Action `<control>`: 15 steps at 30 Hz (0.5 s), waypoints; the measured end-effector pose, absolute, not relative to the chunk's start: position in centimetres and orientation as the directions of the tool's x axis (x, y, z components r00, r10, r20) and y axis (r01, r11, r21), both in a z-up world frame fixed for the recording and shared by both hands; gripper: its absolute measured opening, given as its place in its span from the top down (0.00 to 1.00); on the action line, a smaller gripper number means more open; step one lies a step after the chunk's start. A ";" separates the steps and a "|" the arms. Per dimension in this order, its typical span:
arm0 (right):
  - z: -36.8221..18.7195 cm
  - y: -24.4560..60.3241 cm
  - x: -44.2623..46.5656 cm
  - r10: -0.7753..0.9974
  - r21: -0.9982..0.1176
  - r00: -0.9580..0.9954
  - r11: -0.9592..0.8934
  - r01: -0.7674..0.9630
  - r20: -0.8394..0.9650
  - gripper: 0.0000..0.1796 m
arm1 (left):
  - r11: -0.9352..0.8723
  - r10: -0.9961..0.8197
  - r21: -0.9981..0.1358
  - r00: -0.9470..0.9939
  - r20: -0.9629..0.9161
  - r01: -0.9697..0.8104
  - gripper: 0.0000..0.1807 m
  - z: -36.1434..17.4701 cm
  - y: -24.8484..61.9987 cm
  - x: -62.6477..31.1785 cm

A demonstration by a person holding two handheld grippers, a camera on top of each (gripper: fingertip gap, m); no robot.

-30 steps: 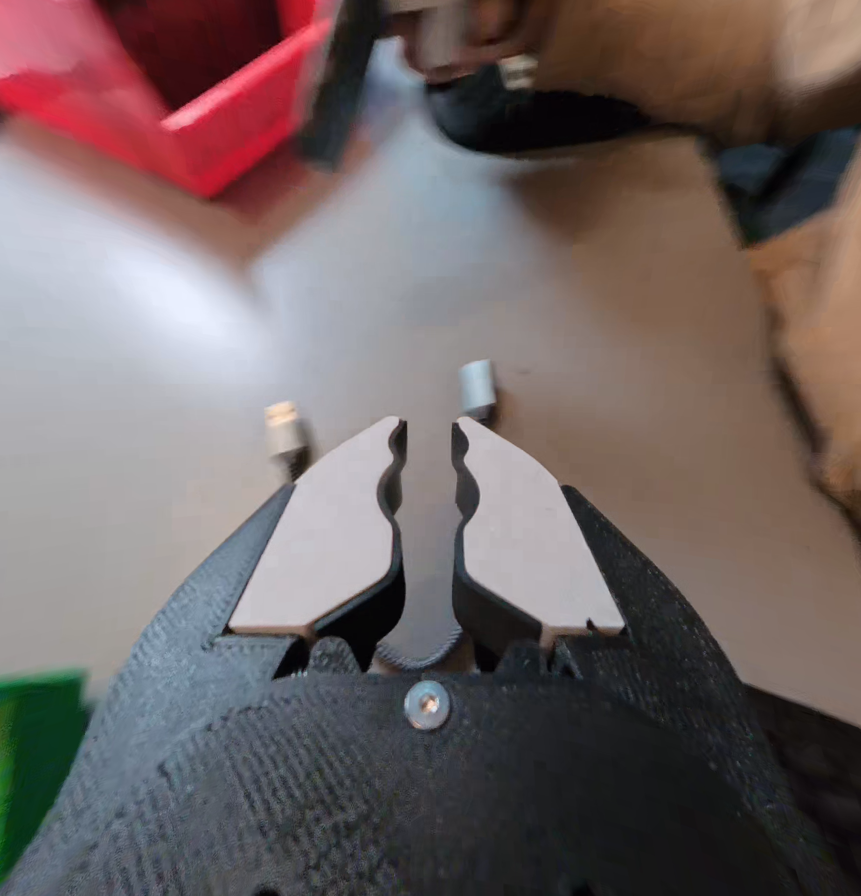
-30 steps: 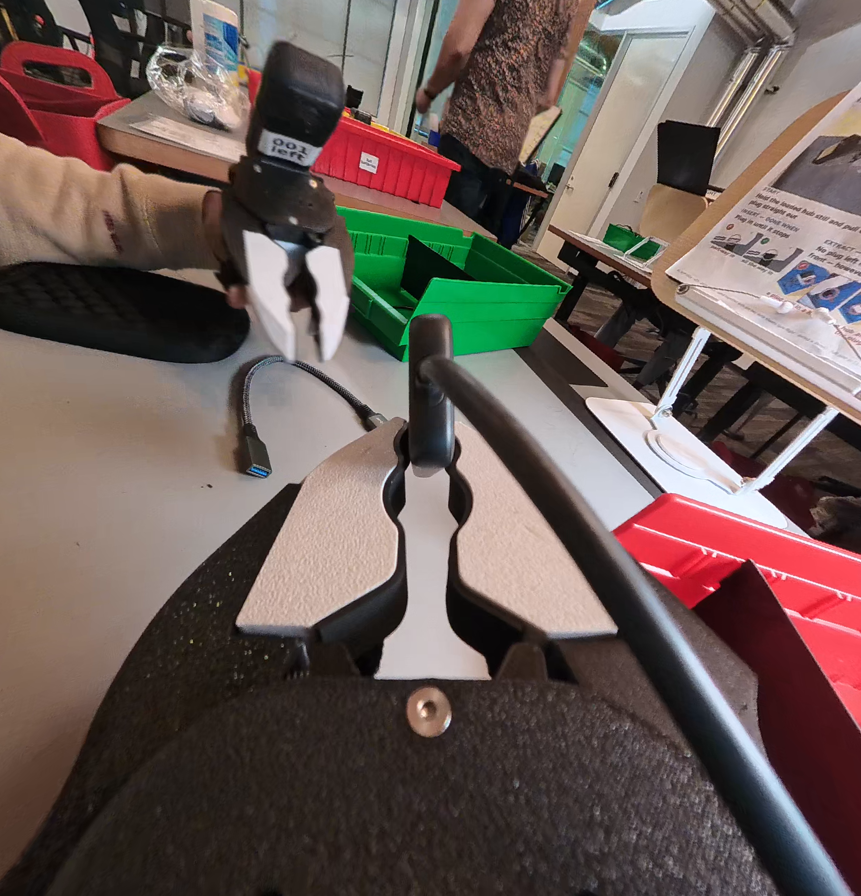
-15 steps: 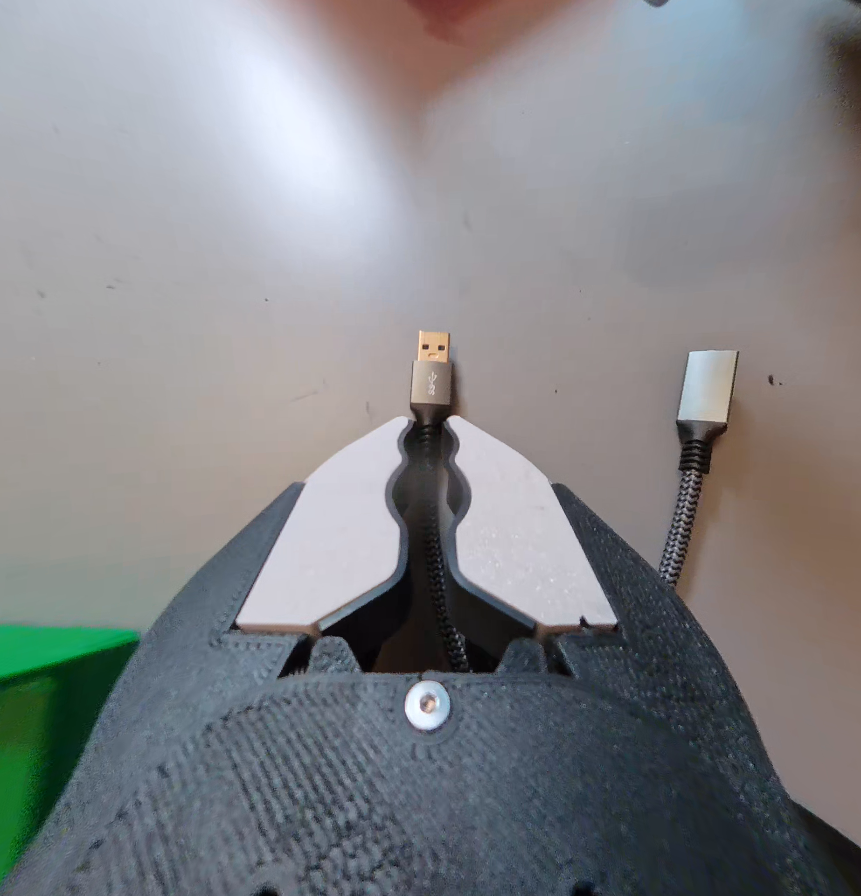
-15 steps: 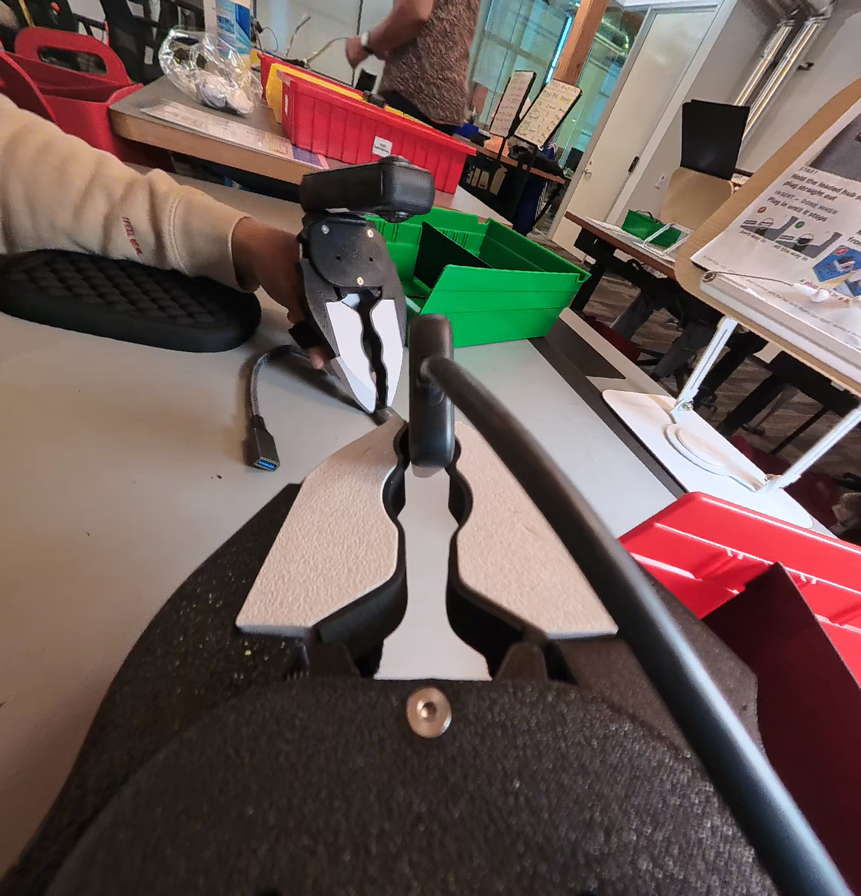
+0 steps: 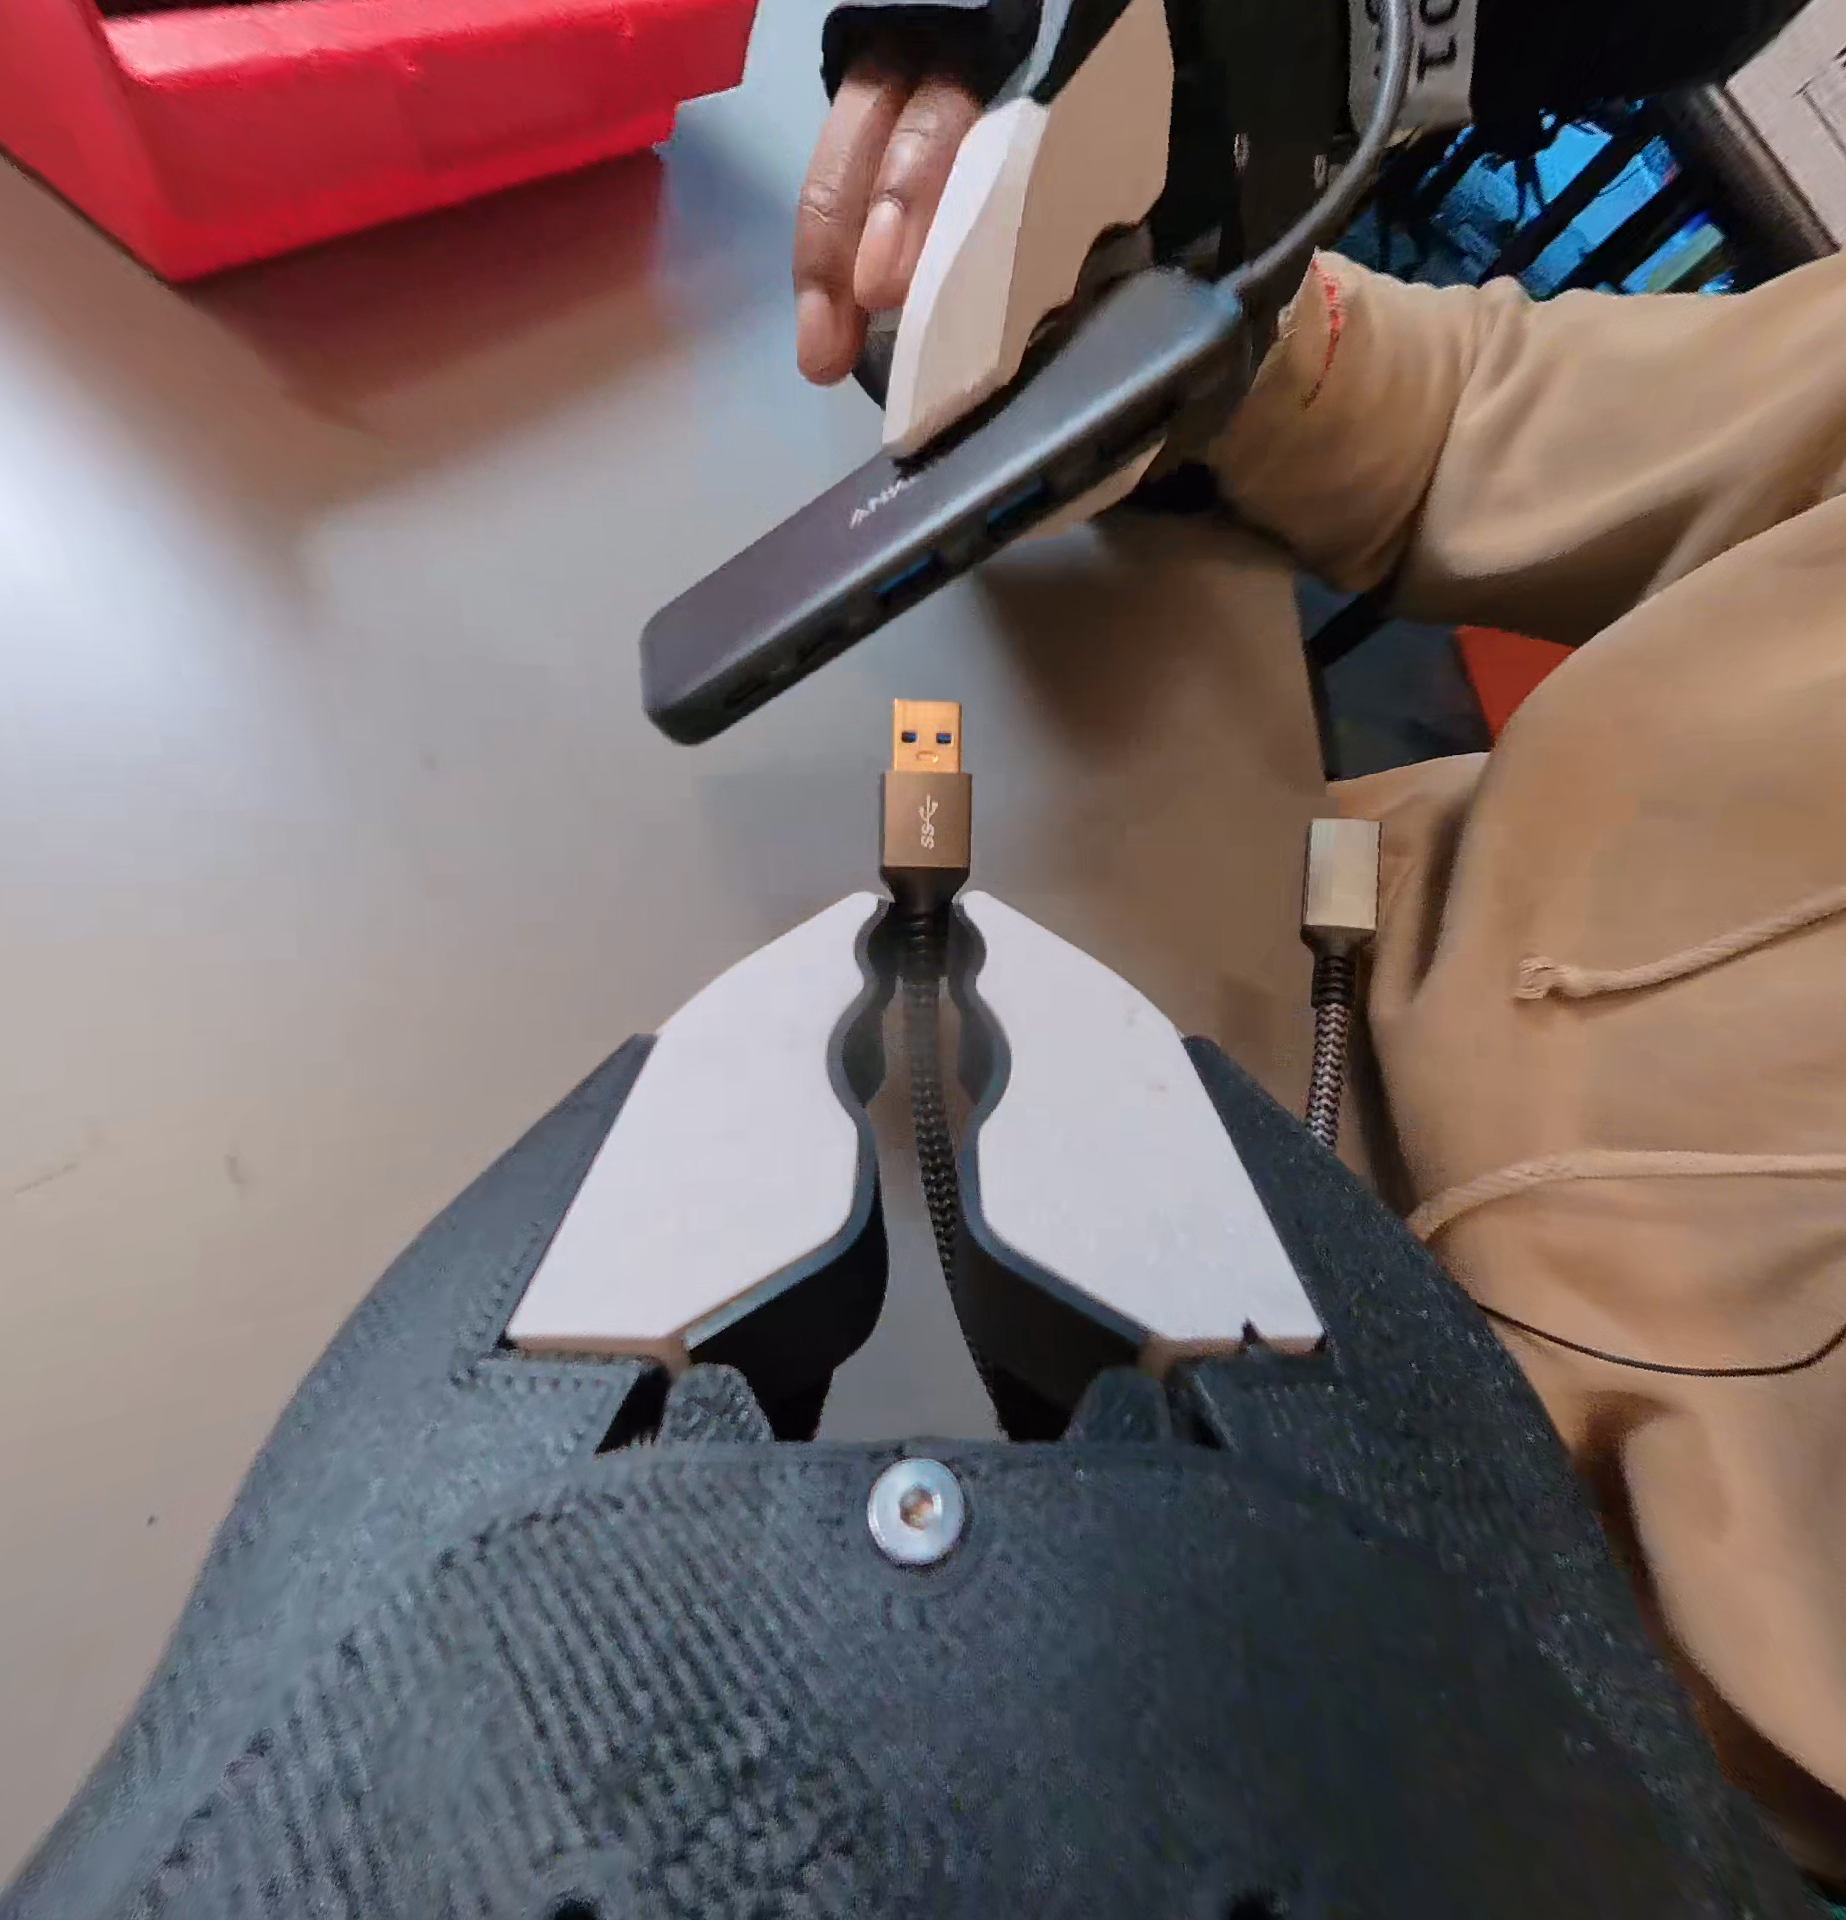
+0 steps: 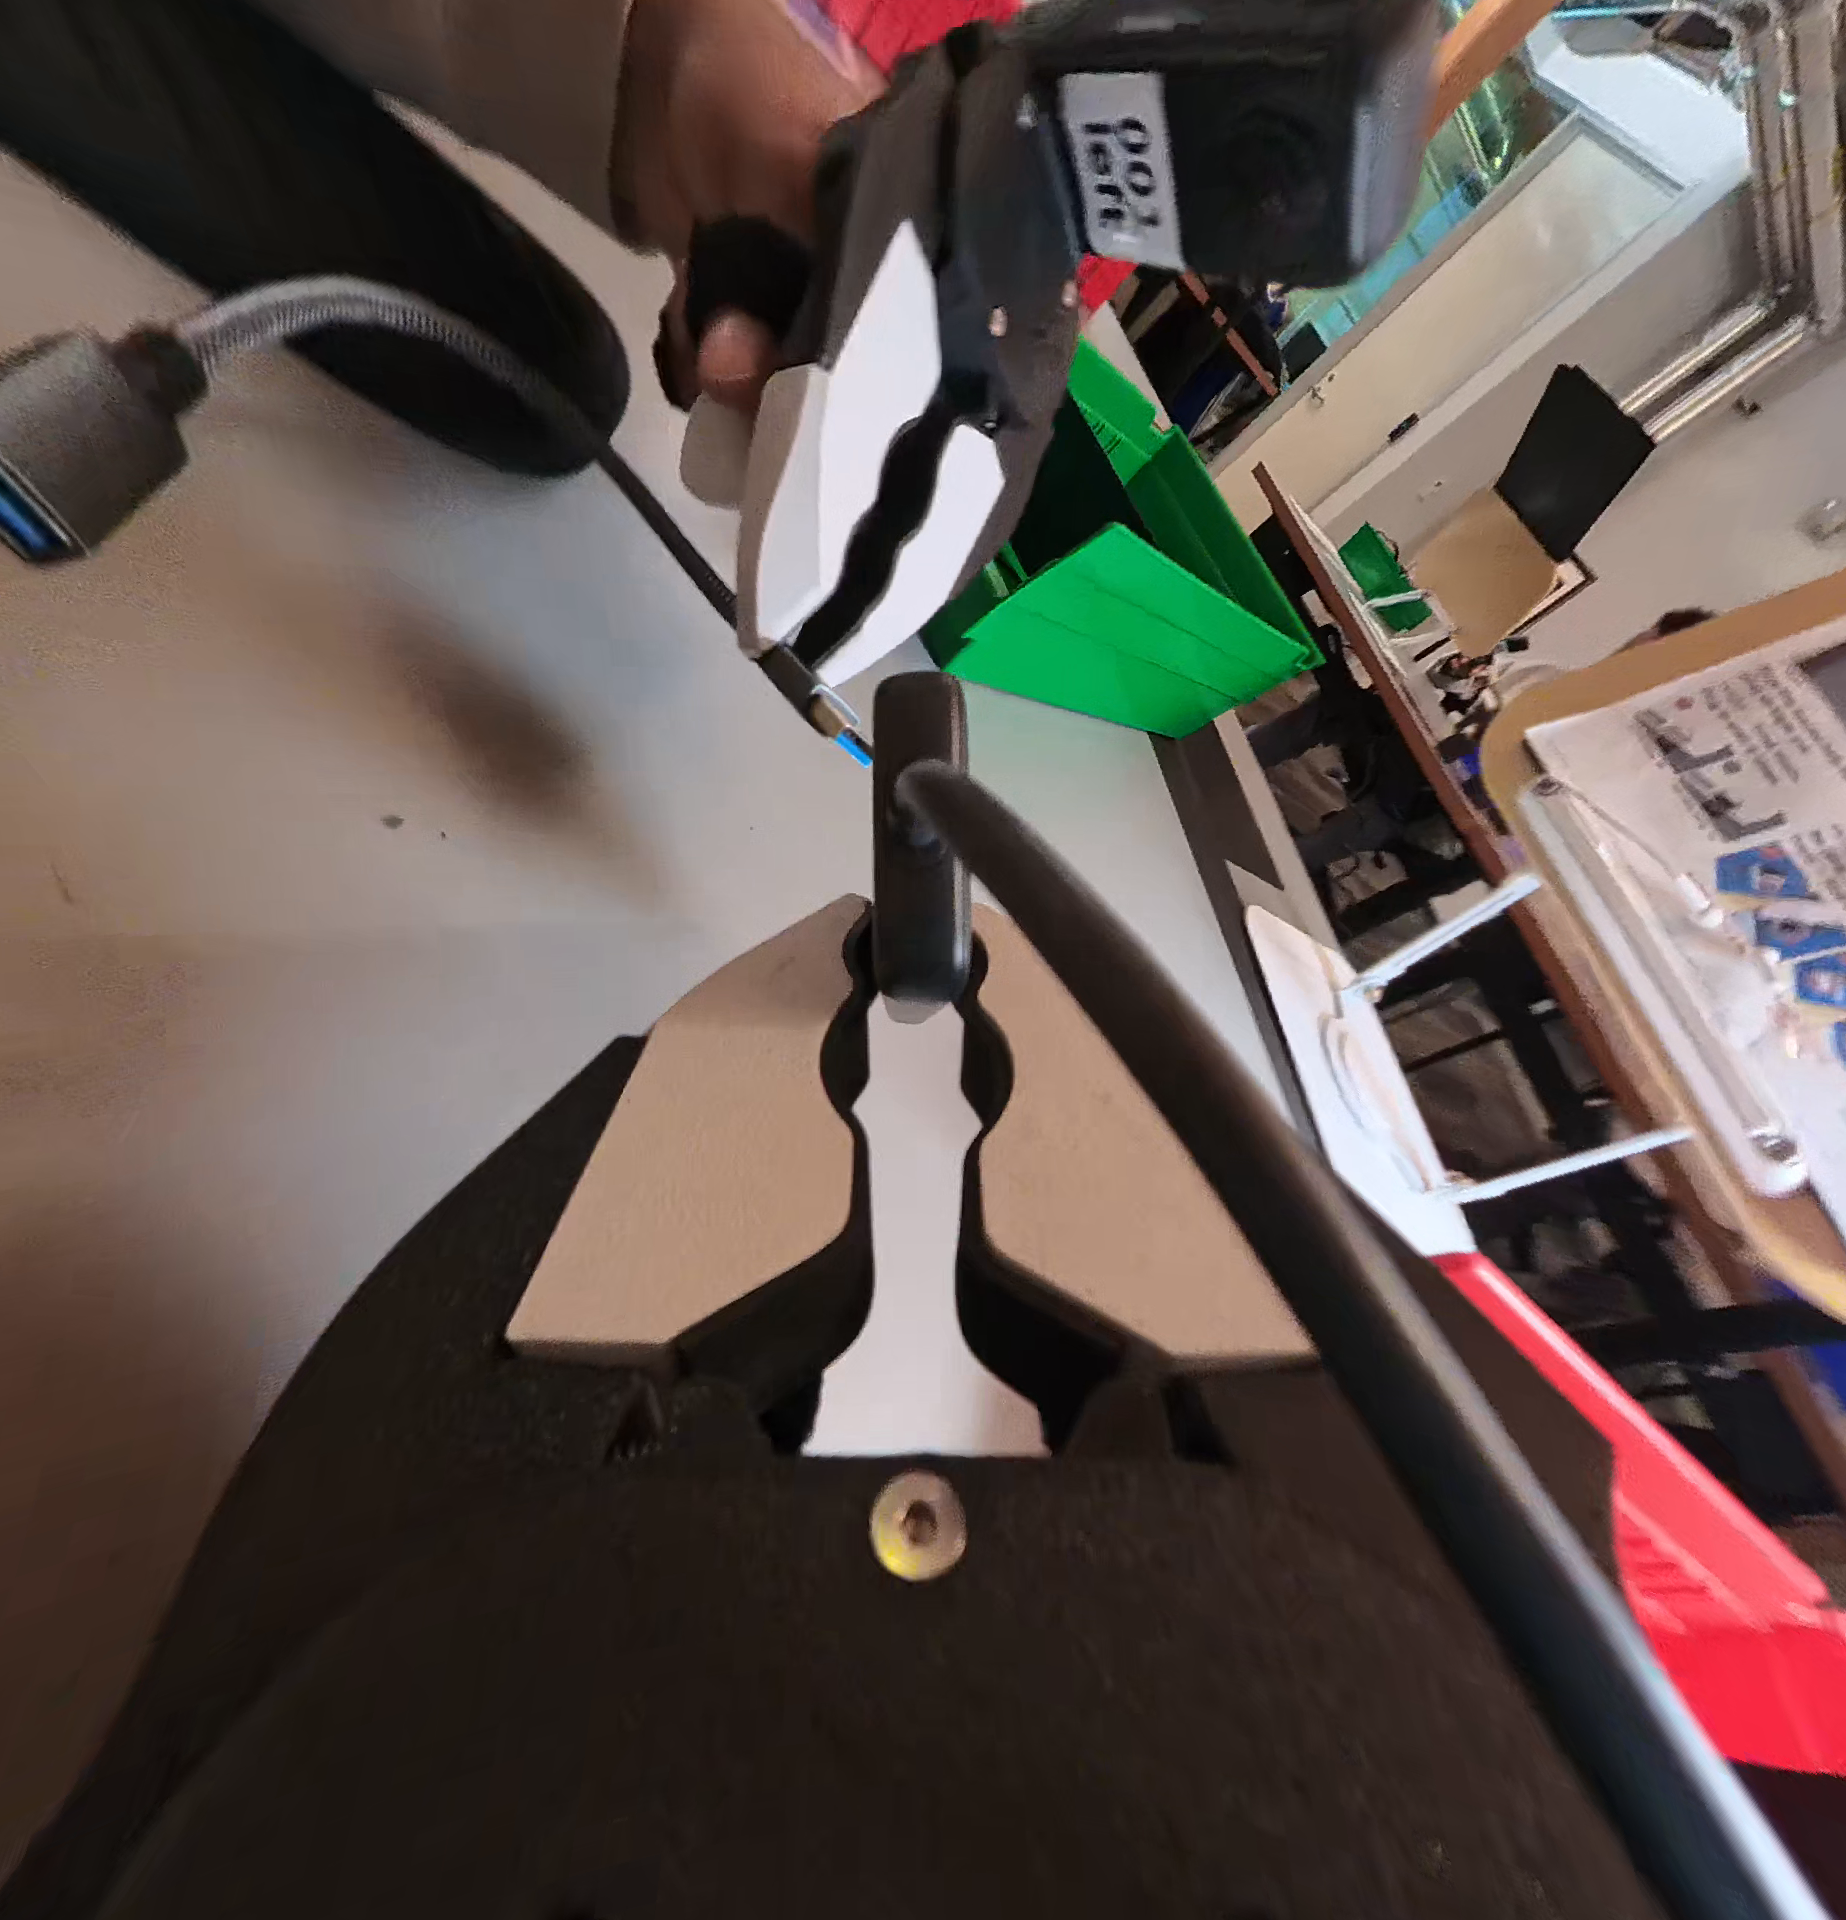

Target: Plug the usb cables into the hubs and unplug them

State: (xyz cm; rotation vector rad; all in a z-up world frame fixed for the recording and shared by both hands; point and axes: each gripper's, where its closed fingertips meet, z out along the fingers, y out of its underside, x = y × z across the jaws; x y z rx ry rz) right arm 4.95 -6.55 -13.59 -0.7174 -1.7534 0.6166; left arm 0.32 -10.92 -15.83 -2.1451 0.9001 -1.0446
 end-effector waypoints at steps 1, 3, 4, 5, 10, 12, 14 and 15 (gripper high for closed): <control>-13.8 -6.7 4.8 0.699 -0.680 -0.227 0.714 0.169 0.678 0.94 | -0.616 -0.765 -0.720 0.463 0.448 -0.320 0.95 -15.9 -10.8 0.4; -14.2 -6.9 4.7 0.640 -0.615 -0.232 0.768 0.179 0.732 0.94 | -0.640 -0.752 -0.689 0.462 0.470 -0.341 0.95 -16.3 -10.6 0.4; -14.4 -7.0 4.6 0.614 -0.585 -0.236 0.790 0.185 0.753 0.94 | -0.649 -0.747 -0.678 0.459 0.481 -0.345 0.95 -16.4 -10.5 0.5; -14.7 -7.1 4.6 0.589 -0.558 -0.241 0.808 0.190 0.771 0.94 | -0.658 -0.742 -0.666 0.455 0.493 -0.352 0.95 -16.5 -10.4 0.6; -15.6 -7.2 4.4 0.498 -0.454 -0.262 0.865 0.213 0.827 0.94 | -0.676 -0.733 -0.624 0.447 0.514 -0.391 0.95 -17.3 -10.2 0.9; -15.8 -7.4 4.4 0.476 -0.431 -0.269 0.877 0.211 0.837 0.93 | -0.687 -0.723 -0.614 0.450 0.524 -0.388 0.95 -17.6 -10.3 0.9; -15.9 -7.7 4.2 0.450 -0.405 -0.273 0.891 0.207 0.850 0.93 | -0.695 -0.716 -0.603 0.449 0.534 -0.392 0.95 -17.9 -10.5 0.8; -16.0 -7.8 4.2 0.440 -0.395 -0.277 0.896 0.204 0.854 0.93 | -0.695 -0.717 -0.602 0.443 0.538 -0.394 0.95 -18.0 -10.6 0.7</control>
